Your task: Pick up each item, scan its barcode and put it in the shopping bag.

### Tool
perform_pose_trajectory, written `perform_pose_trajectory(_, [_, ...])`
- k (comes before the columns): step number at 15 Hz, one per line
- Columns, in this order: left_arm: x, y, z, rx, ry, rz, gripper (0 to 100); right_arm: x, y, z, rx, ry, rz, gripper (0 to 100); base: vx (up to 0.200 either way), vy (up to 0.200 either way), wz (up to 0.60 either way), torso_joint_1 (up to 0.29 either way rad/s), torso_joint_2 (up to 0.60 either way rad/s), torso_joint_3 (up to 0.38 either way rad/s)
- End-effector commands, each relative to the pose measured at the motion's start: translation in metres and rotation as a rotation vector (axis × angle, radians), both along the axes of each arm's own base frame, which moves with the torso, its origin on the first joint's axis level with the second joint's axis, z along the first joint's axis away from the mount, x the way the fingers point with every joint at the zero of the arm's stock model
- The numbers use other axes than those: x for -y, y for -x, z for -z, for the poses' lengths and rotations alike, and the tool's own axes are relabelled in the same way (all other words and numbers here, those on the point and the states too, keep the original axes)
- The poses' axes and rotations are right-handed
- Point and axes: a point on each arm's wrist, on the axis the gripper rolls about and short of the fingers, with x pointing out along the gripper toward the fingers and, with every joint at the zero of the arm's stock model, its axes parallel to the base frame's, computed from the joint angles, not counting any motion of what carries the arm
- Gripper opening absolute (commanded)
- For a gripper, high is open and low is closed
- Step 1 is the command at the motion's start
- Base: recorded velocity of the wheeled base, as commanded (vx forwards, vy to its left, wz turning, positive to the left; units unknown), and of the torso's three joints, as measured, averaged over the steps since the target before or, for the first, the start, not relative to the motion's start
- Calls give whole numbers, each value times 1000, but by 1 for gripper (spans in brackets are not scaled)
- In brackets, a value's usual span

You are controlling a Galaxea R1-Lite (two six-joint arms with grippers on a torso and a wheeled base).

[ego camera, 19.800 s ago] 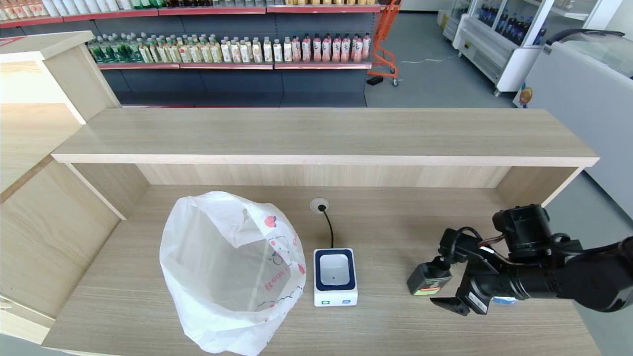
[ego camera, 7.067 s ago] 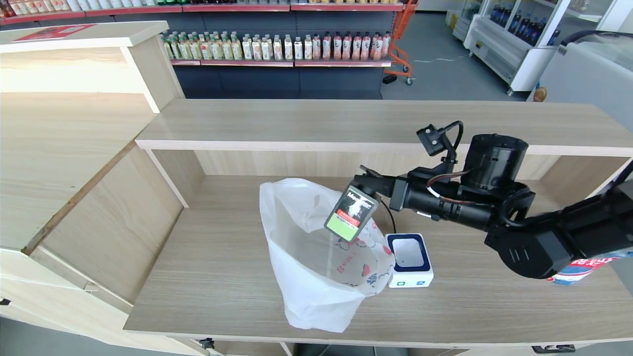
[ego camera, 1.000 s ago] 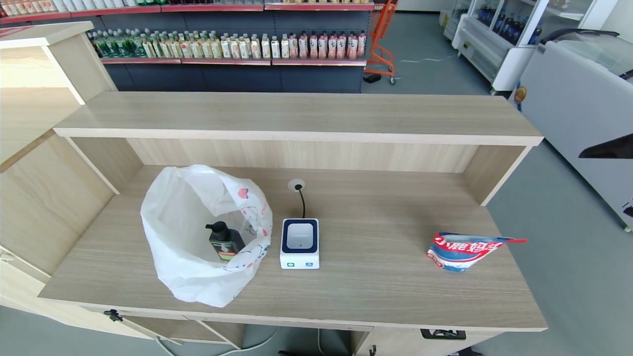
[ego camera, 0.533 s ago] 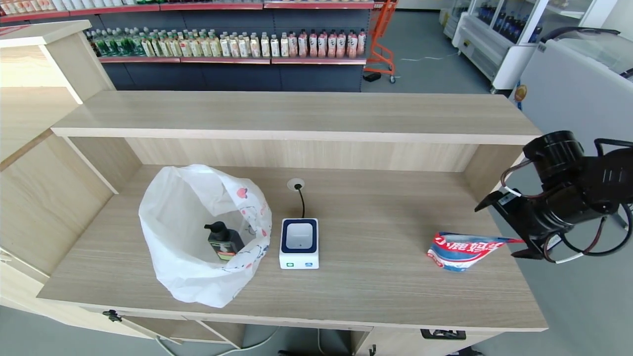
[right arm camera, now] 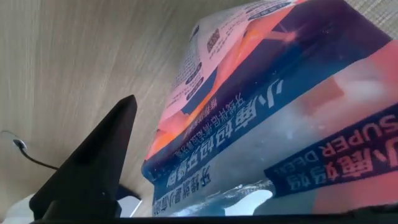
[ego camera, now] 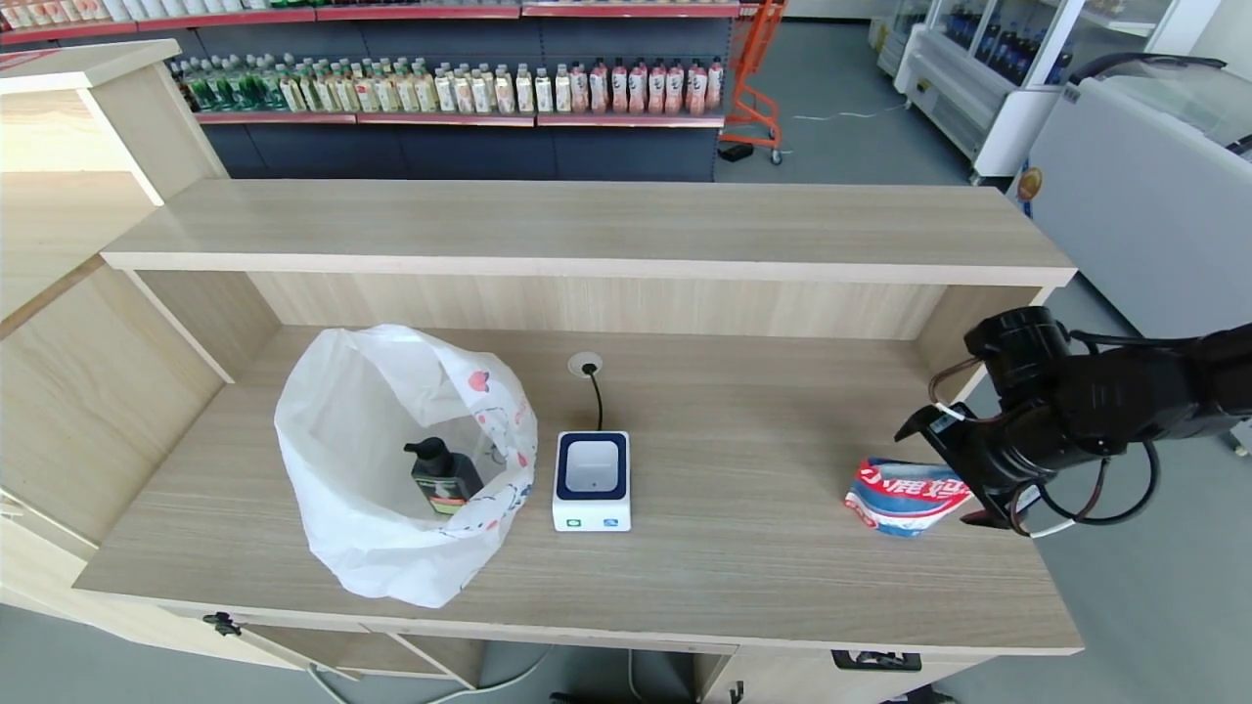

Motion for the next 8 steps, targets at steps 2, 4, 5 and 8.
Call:
perform_pose_trajectory(2, [0, 0, 0, 0, 0, 0, 100, -13, -15, 27, -6, 8, -28, 100, 0, 0, 0, 0, 0, 0])
perform_pose_trajectory(4, [0, 0, 0, 0, 0, 0, 100, -16, -25, 42, 10, 35, -29, 0, 0, 0, 0, 0, 0, 0])
perform_pose_trajectory(5, [0, 0, 0, 0, 0, 0, 100, -16, -27, 48, 0, 54, -46, 0, 0, 0, 0, 0, 0, 0])
perform_pose_trajectory(8, [0, 0, 0, 0, 0, 0, 100, -16, -29, 46, 9, 89, -77, 0, 0, 0, 0, 0, 0, 0])
